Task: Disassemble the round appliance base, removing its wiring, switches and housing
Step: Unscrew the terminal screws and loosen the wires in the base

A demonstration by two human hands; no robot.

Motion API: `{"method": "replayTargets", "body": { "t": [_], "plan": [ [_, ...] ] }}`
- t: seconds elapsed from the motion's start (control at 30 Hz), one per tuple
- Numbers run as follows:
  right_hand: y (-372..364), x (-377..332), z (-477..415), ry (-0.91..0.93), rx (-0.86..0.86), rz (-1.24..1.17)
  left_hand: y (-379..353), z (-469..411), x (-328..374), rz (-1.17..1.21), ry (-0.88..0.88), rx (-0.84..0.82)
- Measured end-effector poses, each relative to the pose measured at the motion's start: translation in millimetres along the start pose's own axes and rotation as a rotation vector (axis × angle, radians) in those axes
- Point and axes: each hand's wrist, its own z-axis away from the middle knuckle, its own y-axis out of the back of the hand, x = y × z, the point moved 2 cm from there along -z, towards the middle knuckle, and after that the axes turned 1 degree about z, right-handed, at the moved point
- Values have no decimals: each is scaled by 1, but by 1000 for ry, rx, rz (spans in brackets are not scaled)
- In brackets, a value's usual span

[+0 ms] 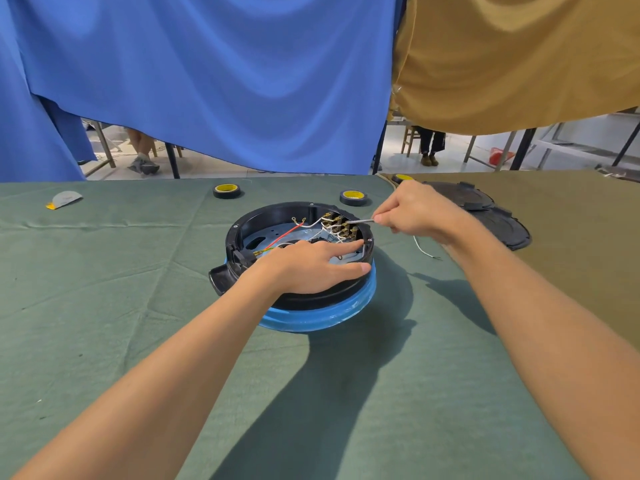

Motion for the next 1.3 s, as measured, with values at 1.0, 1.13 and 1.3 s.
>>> {"method": "replayTargets", "body": {
  "t": [1.0,1.13,1.3],
  "plan": [
    [2,38,-29,-258,-363,-550,-1,5,0,-67,28,21],
    [4,43,-41,-277,-477,-591,0,5,1,-64,28,22],
    [2,39,-29,-221,-314,-552,0,4,1,-59,33,37]
  ]
}}
